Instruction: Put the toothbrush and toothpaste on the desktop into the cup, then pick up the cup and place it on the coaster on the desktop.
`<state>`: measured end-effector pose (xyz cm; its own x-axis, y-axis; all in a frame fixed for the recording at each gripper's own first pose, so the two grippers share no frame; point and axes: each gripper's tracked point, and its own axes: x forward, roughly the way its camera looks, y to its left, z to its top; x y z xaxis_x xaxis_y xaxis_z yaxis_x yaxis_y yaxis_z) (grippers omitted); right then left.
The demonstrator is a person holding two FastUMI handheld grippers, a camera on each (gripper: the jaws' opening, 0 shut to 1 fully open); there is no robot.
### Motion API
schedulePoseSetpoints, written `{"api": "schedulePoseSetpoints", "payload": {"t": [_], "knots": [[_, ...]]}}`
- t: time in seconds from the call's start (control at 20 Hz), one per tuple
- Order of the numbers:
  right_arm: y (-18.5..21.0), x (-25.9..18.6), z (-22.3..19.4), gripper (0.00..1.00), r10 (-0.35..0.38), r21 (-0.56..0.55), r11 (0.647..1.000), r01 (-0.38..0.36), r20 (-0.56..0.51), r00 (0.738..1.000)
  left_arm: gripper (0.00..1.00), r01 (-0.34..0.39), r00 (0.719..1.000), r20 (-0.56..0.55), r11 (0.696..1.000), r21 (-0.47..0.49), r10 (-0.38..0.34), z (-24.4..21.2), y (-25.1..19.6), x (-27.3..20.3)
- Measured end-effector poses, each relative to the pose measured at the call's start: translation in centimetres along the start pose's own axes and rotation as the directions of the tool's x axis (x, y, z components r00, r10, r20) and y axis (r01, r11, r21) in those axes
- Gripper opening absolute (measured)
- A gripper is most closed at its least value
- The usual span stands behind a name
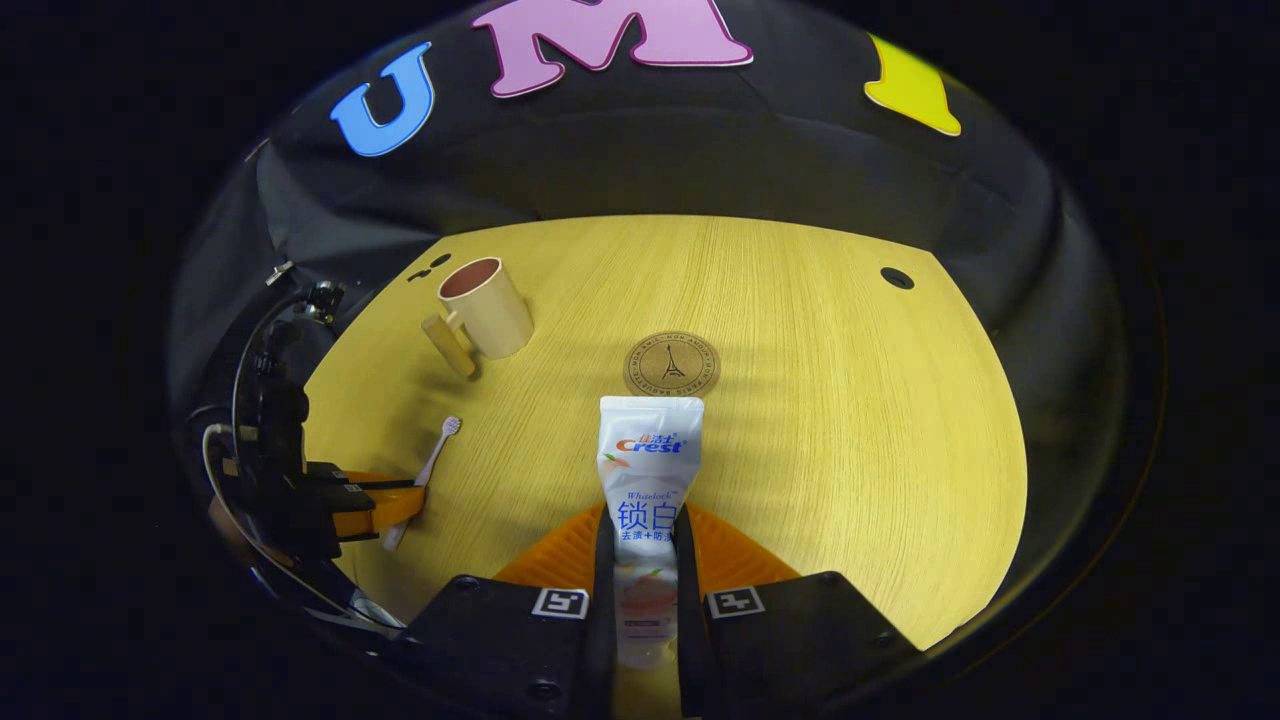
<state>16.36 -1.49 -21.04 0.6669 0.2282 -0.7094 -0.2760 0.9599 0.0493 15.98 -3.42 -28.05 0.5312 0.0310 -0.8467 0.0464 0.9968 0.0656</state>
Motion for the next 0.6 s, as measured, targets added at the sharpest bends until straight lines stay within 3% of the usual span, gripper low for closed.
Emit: {"api": "schedulePoseSetpoints", "payload": {"t": [0.35, 0.6], "knots": [[0.9, -0.2, 3.1, 0.28, 0.011, -0.047, 0.999, -0.008, 0.067, 0.998, 0.06, -0.001, 1.000, 0.014, 1.000, -0.008, 0.001, -0.3, 0.4, -0.3], [2.9, -0.2, 6.6, 0.28, 0.044, -0.093, 0.995, -0.032, 0.129, 0.991, 0.06, 0.045, 0.994, 0.106, 0.997, -0.057, -0.039, 0.0, 0.4, -1.9]]}}
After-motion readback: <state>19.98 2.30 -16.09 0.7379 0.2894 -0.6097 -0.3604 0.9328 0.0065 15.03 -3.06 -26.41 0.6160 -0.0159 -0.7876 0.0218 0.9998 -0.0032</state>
